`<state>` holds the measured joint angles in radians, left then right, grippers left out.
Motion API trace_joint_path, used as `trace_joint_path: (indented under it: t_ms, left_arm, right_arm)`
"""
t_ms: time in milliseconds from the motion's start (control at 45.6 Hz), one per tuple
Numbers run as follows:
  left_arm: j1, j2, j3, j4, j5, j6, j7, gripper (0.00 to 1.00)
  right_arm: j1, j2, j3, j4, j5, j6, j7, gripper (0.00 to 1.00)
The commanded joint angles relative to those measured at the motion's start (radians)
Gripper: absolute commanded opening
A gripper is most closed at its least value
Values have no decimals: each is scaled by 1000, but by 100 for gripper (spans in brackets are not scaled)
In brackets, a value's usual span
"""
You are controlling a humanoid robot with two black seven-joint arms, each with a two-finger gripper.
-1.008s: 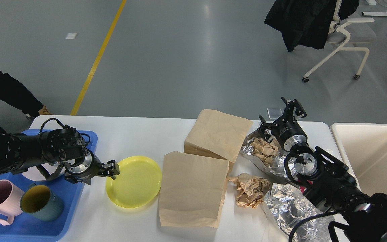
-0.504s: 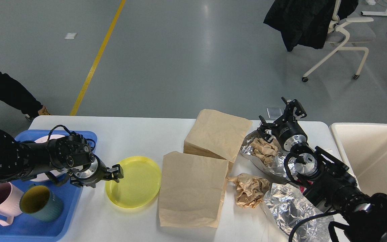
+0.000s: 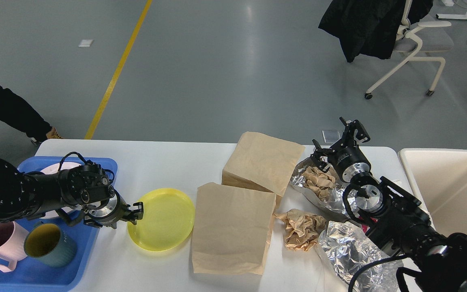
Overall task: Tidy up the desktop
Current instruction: 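Grasp the yellow plate edge with the left gripper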
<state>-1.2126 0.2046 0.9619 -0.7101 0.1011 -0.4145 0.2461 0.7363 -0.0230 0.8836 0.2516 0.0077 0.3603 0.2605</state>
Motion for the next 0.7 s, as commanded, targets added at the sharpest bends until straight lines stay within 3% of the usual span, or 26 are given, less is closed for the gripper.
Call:
trace_joint_path:
  t_ms: [0,219,548,679]
  left_arm:
    - [4,-1,-15,0,2,-1,28,29]
    - [10,-1,-34,0,2,2,50,22]
    - [13,-1,-51,0,2,-9,111,1]
    - [13,-1,-54,0,2,-9,130,0]
  right_arm:
    - [0,0,0,0,0,0,0,100]
    - [0,0,0,0,0,0,0,100]
    - [0,0,0,0,0,0,0,100]
    - [0,0,0,0,0,0,0,100]
